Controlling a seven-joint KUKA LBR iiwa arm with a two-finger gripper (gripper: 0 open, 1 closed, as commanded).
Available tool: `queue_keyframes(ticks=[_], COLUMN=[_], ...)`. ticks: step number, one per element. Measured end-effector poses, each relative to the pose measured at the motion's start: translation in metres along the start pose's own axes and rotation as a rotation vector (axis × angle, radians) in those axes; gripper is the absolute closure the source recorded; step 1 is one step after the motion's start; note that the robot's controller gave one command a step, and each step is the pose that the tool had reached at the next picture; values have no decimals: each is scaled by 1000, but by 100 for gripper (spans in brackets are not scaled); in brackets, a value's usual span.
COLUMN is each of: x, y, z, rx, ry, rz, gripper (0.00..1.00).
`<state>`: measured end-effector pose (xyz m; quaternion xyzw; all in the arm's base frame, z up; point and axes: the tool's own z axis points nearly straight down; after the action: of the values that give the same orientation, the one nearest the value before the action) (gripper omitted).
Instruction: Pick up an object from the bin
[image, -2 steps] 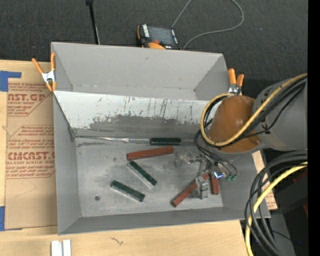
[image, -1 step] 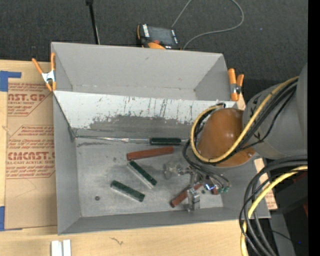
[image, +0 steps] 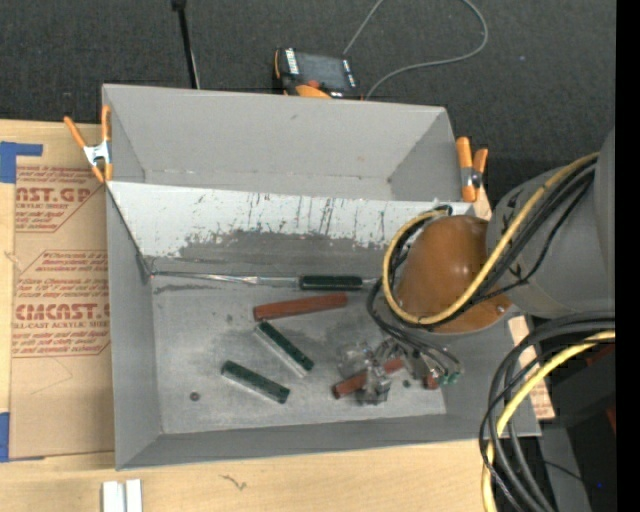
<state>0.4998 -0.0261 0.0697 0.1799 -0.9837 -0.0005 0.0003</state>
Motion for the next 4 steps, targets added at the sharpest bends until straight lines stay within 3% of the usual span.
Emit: queue_keyframes(ticks=[1, 2, 3, 4], x=[-31, -29, -11, -13], y=[1, 2, -17, -17], z=[-159, -155, 4, 0], rx=[5, 1, -3, 0], ry=[-11, -4, 5, -1], rz=[39, 39, -160, -160], gripper=[100, 0, 0, 100])
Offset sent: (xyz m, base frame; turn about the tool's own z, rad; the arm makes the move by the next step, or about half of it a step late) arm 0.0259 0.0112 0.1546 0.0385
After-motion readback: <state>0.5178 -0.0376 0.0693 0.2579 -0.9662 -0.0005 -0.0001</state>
